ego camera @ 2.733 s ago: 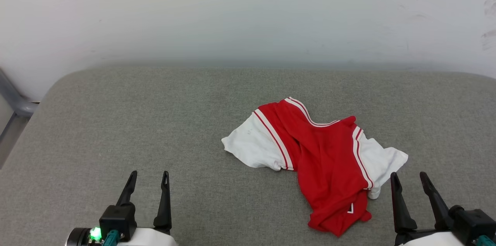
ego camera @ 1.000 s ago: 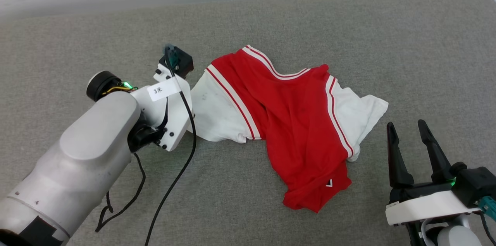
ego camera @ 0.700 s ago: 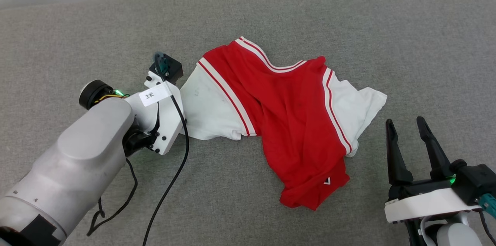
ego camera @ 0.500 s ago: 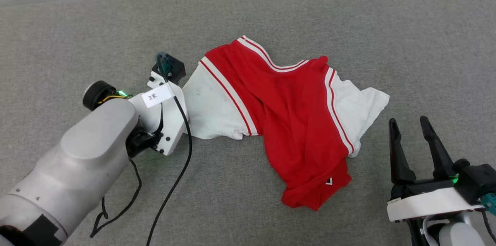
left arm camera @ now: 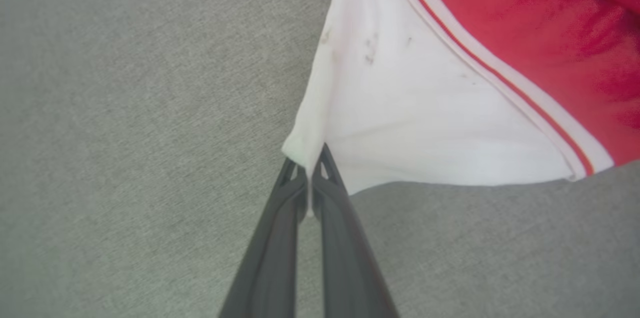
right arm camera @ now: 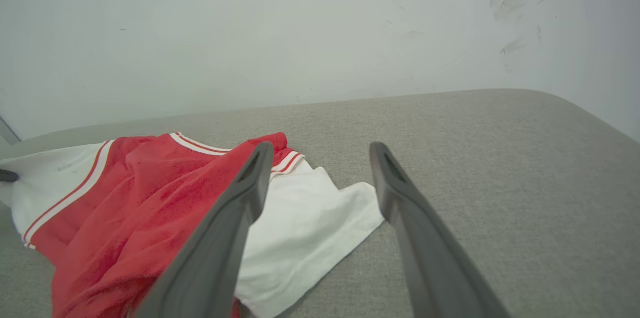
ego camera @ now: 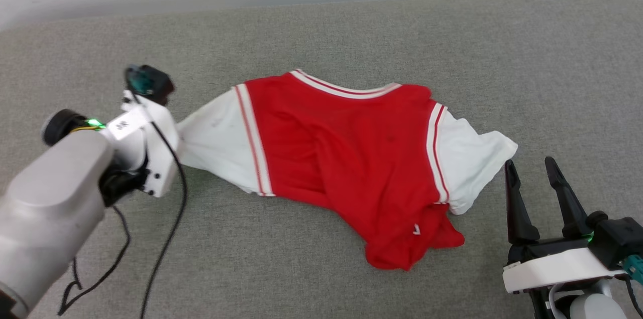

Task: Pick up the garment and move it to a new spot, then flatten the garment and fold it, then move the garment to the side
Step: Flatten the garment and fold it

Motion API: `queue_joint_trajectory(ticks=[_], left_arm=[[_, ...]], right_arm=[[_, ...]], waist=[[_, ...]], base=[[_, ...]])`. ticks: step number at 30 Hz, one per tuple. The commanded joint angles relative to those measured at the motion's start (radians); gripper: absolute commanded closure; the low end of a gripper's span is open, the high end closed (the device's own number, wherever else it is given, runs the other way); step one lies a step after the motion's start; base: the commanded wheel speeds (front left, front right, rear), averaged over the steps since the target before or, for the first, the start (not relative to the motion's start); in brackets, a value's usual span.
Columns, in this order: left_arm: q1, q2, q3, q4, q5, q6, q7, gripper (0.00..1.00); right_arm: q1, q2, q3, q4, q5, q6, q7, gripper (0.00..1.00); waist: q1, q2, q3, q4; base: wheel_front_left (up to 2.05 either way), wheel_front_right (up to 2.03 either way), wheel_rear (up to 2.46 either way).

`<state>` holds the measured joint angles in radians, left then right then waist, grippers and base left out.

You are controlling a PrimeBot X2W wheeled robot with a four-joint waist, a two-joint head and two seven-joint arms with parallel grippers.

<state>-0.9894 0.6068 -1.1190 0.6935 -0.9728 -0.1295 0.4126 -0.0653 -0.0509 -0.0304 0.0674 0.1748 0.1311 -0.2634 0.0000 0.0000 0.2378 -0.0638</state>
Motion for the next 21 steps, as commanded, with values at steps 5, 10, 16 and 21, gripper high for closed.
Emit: queue_joint_trajectory(ticks=[5, 10, 16, 21], left_arm=[[0.024, 0.059, 0.026, 0.067, -0.026, 0.016, -0.011, 1.00], [0.060, 0.060, 0.033, 0.127, -0.048, 0.026, -0.022, 1.00], [0.083, 0.014, 0.047, 0.164, -0.044, 0.039, -0.128, 0.00], [0.087, -0.011, 0.069, 0.158, -0.011, 0.064, -0.321, 0.00]], right_arm=[[0.010, 0.001, -0.001, 0.004, -0.006, -0.001, -0.002, 0.00], [0.009, 0.001, -0.007, 0.005, -0.012, -0.001, -0.002, 0.00], [0.009, 0.001, -0.027, 0.006, -0.030, -0.001, -0.002, 0.00], [-0.008, 0.001, -0.059, -0.006, -0.078, -0.001, -0.002, 0.00]], waist=[[0.0000, 0.0000, -0.006, 0.006], [0.0000, 0.0000, -0.002, 0.000], [0.0000, 0.0000, -0.019, 0.008], [0.0000, 0.0000, -0.056, 0.030]], base=[[0.00, 0.00, 0.00], [0.00, 0.00, 0.00], [0.00, 0.00, 0.00], [0.00, 0.00, 0.00]])
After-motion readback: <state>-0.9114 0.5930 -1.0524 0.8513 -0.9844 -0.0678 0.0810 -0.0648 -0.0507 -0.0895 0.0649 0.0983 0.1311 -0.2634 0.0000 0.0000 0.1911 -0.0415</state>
